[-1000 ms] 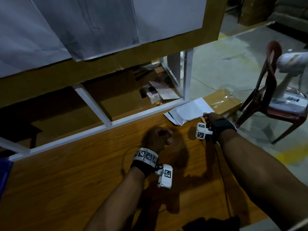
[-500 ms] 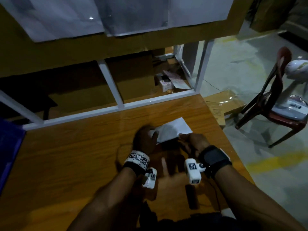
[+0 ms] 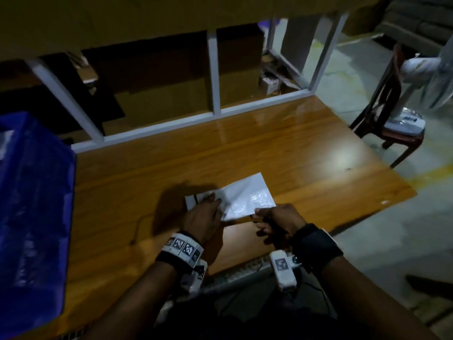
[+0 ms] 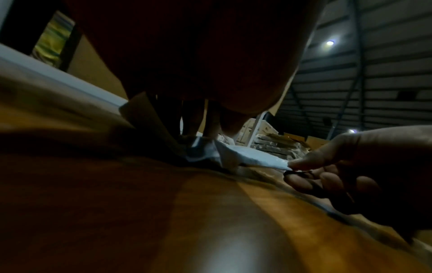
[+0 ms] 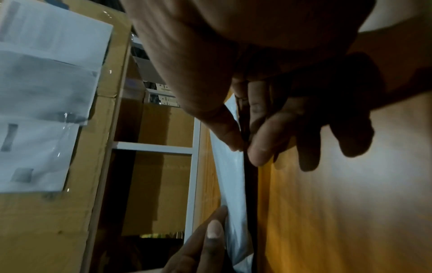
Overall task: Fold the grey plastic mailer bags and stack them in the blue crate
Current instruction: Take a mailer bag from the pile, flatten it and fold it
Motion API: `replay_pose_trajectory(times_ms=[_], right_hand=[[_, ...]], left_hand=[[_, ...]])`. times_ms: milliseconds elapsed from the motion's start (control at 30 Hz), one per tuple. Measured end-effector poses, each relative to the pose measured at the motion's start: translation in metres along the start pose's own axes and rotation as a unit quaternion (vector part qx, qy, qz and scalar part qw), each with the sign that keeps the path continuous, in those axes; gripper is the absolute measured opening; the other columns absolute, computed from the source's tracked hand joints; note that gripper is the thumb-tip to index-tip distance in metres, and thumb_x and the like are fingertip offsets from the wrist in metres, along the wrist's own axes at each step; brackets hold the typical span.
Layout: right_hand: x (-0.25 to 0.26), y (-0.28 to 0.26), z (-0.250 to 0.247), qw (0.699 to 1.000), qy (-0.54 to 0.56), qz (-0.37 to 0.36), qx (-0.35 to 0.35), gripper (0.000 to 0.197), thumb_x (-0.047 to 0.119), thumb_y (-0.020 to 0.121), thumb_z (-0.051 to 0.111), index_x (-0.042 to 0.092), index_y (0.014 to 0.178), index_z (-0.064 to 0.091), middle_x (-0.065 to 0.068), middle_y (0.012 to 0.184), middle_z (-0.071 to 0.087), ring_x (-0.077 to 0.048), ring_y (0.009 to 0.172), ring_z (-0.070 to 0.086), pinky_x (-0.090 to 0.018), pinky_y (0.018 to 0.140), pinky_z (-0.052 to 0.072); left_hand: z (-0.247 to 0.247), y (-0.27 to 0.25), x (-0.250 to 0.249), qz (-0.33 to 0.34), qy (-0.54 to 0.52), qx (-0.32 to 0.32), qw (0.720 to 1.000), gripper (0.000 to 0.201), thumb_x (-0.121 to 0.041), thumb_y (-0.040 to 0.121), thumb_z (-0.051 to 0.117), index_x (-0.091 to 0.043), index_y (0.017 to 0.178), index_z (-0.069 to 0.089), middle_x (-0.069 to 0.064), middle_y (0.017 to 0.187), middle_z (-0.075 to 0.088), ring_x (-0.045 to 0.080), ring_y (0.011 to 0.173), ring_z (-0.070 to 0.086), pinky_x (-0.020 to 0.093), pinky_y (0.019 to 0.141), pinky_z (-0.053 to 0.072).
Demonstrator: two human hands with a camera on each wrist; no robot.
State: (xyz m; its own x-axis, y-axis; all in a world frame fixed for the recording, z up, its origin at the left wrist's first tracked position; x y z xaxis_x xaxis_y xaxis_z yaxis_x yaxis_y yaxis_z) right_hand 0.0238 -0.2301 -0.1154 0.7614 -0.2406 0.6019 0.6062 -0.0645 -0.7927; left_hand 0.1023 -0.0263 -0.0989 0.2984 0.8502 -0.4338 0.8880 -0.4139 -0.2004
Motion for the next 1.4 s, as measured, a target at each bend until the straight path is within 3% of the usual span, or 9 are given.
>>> replay_pose_trajectory(times_ms=[167, 400, 567, 700, 800, 900, 1033, 1233, 1400], right_hand=[[-0.033, -0.04, 0.034, 0.995, -0.02, -0.072, -0.059, 0.017, 0.005, 0.09, 0.072, -0.007, 0.08, 0.067, -0.027, 0.074, 0.061, -0.026, 0.058, 0.052, -0.034, 0.052, 0.042], [-0.062, -0.063, 0.049, 0.986, -0.107, -0.091, -0.094, 0.028, 0.003, 0.087, 0.078, -0.02, 0.098, 0.066, -0.023, 0.067, 0.07, -0.027, 0.046, 0.065, -0.025, 0.039, 0.043], [-0.062, -0.069, 0.042, 0.972, -0.158, -0.125, -0.123, 0.03, 0.019, 0.09, 0.08, -0.008, 0.083, 0.07, -0.025, 0.083, 0.075, -0.032, 0.057, 0.071, -0.032, 0.044, 0.053], [-0.035, -0.084, 0.037, 0.798, -0.475, -0.262, -0.263, 0.029, 0.047, 0.092, 0.067, 0.021, 0.105, 0.07, -0.004, 0.098, 0.077, -0.029, 0.094, 0.072, -0.035, 0.076, 0.053], [-0.026, -0.087, 0.083, 0.695, -0.538, -0.43, -0.206, 0.035, 0.043, 0.1, 0.058, 0.02, 0.125, 0.066, -0.005, 0.127, 0.068, -0.026, 0.121, 0.06, -0.038, 0.092, 0.051], [-0.038, -0.059, 0.129, 0.619, -0.609, -0.482, -0.119, 0.053, 0.042, 0.106, 0.036, 0.012, 0.147, 0.051, -0.01, 0.158, 0.044, -0.026, 0.152, 0.031, -0.047, 0.12, 0.03], [-0.056, -0.028, 0.147, 0.587, -0.666, -0.453, -0.078, 0.064, 0.047, 0.108, 0.015, 0.012, 0.161, 0.027, -0.006, 0.171, 0.014, -0.02, 0.158, 0.001, -0.056, 0.126, 0.008], [-0.065, -0.014, 0.14, 0.576, -0.694, -0.422, -0.089, 0.072, 0.057, 0.106, 0.005, 0.016, 0.164, 0.011, -0.002, 0.172, 0.003, -0.015, 0.158, -0.004, -0.049, 0.126, -0.008], [-0.067, -0.012, 0.141, 0.578, -0.694, -0.421, -0.09, 0.07, 0.054, 0.106, 0.005, 0.016, 0.164, 0.012, -0.003, 0.172, 0.004, -0.016, 0.158, -0.004, -0.051, 0.126, -0.007]], left_hand=[[-0.012, -0.071, 0.033, 0.033, 0.046, 0.035, 0.998, 0.039, -0.037, 0.105, 0.043, -0.018, 0.135, 0.059, 0.009, 0.155, 0.046, 0.023, 0.14, 0.046, 0.035, 0.105, 0.043], [-0.001, -0.128, 0.052, 0.021, 0.034, 0.023, 0.999, 0.05, -0.042, 0.105, 0.047, -0.02, 0.149, 0.049, 0.006, 0.166, 0.031, 0.019, 0.153, 0.028, 0.036, 0.117, 0.036], [0.007, -0.138, 0.052, 0.001, 0.038, -0.011, 0.999, 0.059, -0.05, 0.097, 0.043, -0.02, 0.146, 0.054, 0.013, 0.16, 0.04, 0.027, 0.149, 0.036, 0.043, 0.118, 0.035], [0.001, -0.14, 0.045, -0.013, 0.014, -0.101, 0.995, 0.057, -0.046, 0.095, 0.045, -0.014, 0.139, 0.062, 0.017, 0.155, 0.046, 0.033, 0.144, 0.043, 0.05, 0.115, 0.039], [0.0, -0.136, 0.037, -0.044, 0.03, -0.121, 0.991, 0.055, -0.039, 0.104, 0.036, -0.014, 0.151, 0.047, 0.014, 0.165, 0.029, 0.027, 0.155, 0.023, 0.047, 0.124, 0.024], [0.01, -0.128, 0.029, -0.061, 0.087, -0.073, 0.992, 0.057, -0.033, 0.11, 0.023, -0.014, 0.163, 0.014, 0.007, 0.172, 0.0, 0.021, 0.158, -0.005, 0.044, 0.127, 0.006], [0.03, -0.127, 0.034, -0.085, 0.13, -0.03, 0.987, 0.061, -0.032, 0.109, 0.016, -0.01, 0.163, -0.003, 0.008, 0.171, -0.009, 0.023, 0.157, -0.012, 0.049, 0.127, 0.0], [0.042, -0.129, 0.038, -0.084, 0.163, -0.019, 0.983, 0.081, -0.042, 0.091, -0.012, -0.007, 0.162, 0.004, 0.011, 0.171, 0.001, 0.025, 0.158, -0.001, 0.049, 0.127, 0.001], [0.043, -0.126, 0.04, -0.093, 0.164, -0.026, 0.982, 0.079, -0.042, 0.093, -0.009, -0.007, 0.162, 0.006, 0.011, 0.171, 0.003, 0.023, 0.158, -0.001, 0.048, 0.127, 0.0]])
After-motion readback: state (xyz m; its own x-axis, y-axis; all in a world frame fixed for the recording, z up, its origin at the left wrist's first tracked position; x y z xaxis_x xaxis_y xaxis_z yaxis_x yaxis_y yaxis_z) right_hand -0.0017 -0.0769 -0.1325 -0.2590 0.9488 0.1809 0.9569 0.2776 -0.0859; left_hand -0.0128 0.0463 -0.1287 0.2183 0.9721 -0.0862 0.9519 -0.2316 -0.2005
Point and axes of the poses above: each hand's wrist, its own y-axis towards the middle knuckle, its own z-axis out of the palm, x = y × z, the point moved 7 cm from there along y, towards the middle knuckle
